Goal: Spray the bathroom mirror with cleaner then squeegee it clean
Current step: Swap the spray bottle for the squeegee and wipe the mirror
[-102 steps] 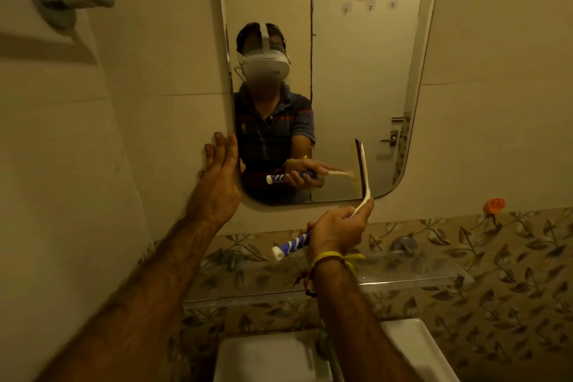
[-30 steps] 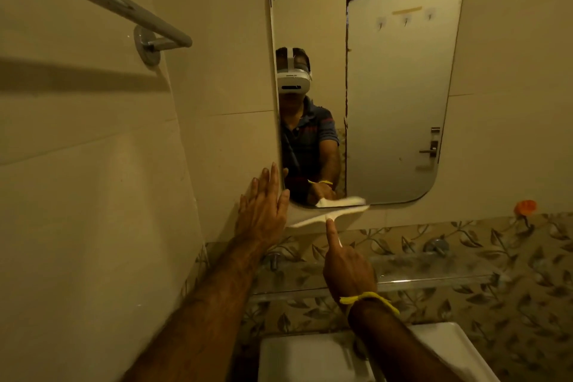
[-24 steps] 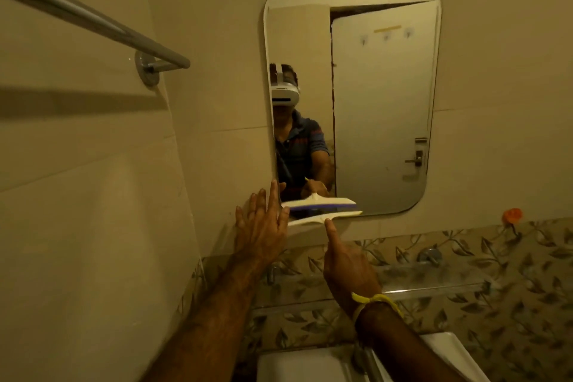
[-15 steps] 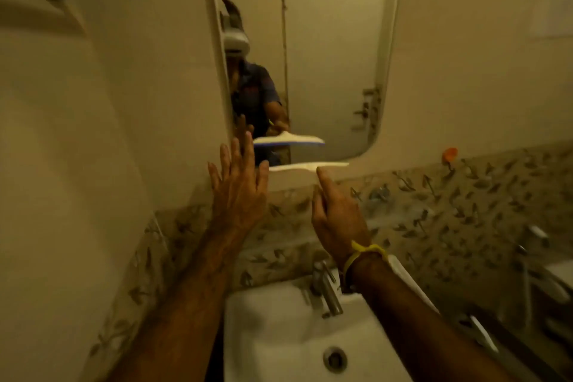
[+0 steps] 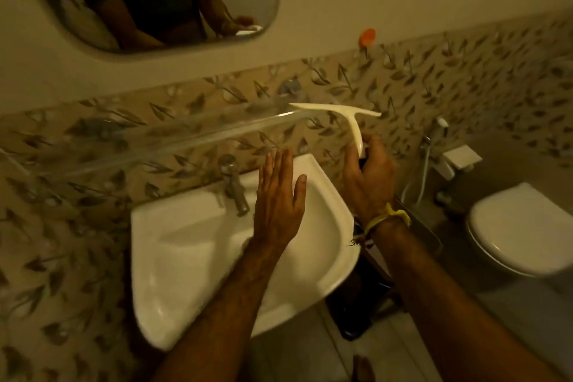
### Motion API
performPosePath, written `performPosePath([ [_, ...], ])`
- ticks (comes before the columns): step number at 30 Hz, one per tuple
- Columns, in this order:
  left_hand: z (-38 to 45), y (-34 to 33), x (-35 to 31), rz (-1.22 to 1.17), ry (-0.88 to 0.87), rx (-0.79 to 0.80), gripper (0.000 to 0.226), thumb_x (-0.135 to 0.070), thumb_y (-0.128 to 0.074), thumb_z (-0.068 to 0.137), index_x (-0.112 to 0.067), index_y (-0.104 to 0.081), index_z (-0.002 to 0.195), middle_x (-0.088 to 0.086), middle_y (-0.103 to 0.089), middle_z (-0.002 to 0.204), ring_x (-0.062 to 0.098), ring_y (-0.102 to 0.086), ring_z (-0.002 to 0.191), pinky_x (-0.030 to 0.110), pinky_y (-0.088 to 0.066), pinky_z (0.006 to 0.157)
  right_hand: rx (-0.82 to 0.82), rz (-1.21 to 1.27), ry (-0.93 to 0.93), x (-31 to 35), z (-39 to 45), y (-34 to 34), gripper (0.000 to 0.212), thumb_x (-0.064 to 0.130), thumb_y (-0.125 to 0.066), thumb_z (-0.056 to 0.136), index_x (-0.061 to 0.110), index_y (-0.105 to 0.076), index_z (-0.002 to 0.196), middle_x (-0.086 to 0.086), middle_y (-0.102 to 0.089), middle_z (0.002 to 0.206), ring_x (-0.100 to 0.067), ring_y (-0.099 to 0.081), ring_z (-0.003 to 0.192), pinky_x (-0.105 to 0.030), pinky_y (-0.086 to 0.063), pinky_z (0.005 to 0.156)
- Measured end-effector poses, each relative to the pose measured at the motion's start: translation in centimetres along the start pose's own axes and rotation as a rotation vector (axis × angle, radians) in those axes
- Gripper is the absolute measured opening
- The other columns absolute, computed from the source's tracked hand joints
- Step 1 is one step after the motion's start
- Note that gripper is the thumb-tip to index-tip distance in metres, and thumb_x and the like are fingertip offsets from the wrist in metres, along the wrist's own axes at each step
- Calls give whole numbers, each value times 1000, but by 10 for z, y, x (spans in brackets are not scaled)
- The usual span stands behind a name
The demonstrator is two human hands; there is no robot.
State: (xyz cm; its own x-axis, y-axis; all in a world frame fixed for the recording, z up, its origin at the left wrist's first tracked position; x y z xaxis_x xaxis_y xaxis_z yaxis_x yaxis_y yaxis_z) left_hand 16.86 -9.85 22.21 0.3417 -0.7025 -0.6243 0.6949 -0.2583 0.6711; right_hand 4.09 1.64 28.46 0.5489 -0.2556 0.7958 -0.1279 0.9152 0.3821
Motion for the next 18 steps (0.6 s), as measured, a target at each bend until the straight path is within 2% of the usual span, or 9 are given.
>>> performPosePath([
  [3, -6, -79, -6, 20, 106, 188, 61, -35, -39, 108, -17, -15, 162, 5, -13, 170, 20, -2, 158, 35, 1, 126, -14, -23, -100, -68, 12, 38, 16, 28, -54, 94, 18, -63, 101, 11, -56, 66, -13, -56, 60, -34, -47, 56],
  [6, -9, -163, -2, 112, 266, 472, 70, -41, -41, 106, -19, -5, 162, 5, -1, 171, 23, 3, 158, 41, -6, 125, -12, -20, -330, -152, 20, 75, 16, 26, -51, 97, 15, -62, 98, -5, -64, 76, -26, -64, 68, -51, -55, 62],
  [8, -7, -210, 3, 210, 373, 583, 81, -46, -44, 104, -14, 3, 162, 8, 5, 170, 27, 6, 157, 46, -10, 125, 16, -41, -491, -207, 25, 94, 14, 25, -50, 98, 16, -60, 96, -13, -67, 81, -34, -68, 69, -55, -58, 63],
  [11, -1, -258, 15, 339, 485, 547, 95, -51, -49, 101, -5, 10, 159, 15, 7, 169, 33, 6, 157, 44, -9, 126, 135, -111, -681, -279, 34, 102, 19, 23, -51, 98, 7, -62, 99, -13, -70, 82, -29, -70, 62, -44, -61, 57],
  [13, -5, -280, 20, 386, 525, 513, 103, -51, -54, 98, -3, 14, 157, 16, 8, 169, 35, 6, 156, 45, -11, 126, 235, -137, -767, -317, 38, 92, 19, 21, -50, 98, 7, -62, 104, -14, -71, 82, -25, -67, 56, -38, -58, 51],
  [18, -15, -295, 24, 406, 576, 377, 113, -50, -64, 87, -6, 9, 160, 14, 9, 169, 40, 8, 155, 55, -9, 125, 446, -192, -770, -377, 55, 37, 30, 17, -47, 97, 8, -62, 121, -20, -70, 89, -36, -70, 66, -51, -61, 63],
])
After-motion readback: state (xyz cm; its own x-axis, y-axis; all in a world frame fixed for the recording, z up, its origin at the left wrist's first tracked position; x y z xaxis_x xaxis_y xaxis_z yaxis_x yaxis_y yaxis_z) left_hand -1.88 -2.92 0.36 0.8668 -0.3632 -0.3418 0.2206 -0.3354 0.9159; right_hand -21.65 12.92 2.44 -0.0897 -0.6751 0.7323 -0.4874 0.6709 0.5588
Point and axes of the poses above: each hand's wrist, its own z-axis towards the middle knuckle, its own y-axis out of the back of the hand, x = y × z, the point moved 6 cm from there along z, towards the middle knuckle
